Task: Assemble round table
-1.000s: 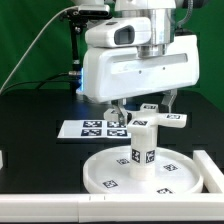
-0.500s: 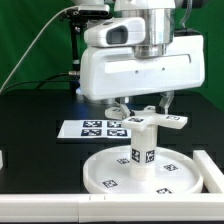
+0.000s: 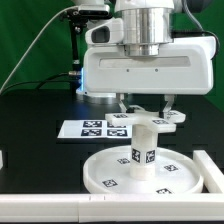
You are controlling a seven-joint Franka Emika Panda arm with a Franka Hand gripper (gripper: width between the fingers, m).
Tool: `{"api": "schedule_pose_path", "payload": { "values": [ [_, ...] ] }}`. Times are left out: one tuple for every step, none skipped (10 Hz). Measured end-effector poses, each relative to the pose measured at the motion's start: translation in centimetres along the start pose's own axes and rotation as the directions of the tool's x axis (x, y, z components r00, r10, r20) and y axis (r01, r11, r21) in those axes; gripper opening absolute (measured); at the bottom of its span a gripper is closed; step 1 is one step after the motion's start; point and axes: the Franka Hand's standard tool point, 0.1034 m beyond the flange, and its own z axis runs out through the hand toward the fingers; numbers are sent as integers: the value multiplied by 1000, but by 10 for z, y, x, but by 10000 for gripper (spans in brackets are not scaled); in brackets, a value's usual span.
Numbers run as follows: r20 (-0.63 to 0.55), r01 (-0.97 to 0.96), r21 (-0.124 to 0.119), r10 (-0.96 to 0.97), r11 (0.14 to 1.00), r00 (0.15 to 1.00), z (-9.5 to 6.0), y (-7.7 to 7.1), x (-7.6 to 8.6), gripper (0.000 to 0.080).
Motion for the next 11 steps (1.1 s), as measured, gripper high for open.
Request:
{"api": "schedule_pose_path", "payload": {
  "values": [
    [2,-143,9,143,990,990,0,0,1,441],
    [12,-274,18,274,962,962,0,1,1,442],
    [16,-338,19,338,941,941,1,1,1,442],
    [18,-370,20,369,929,929,1,2,1,442],
    [20,-391,20,390,920,920,1,2,1,442],
    [20,-385,20,385,923,923,1,2,1,448],
    [24,-323,18,323,946,946,-1,2,1,448],
    [42,-244,17,243,970,969,-10,1,5,597],
    [50,-175,27,174,984,983,-21,-3,8,639],
    [48,0,27,-2,1000,999,-27,-5,7,639],
    [49,168,32,-169,985,984,-29,-7,5,648]
  ]
}}
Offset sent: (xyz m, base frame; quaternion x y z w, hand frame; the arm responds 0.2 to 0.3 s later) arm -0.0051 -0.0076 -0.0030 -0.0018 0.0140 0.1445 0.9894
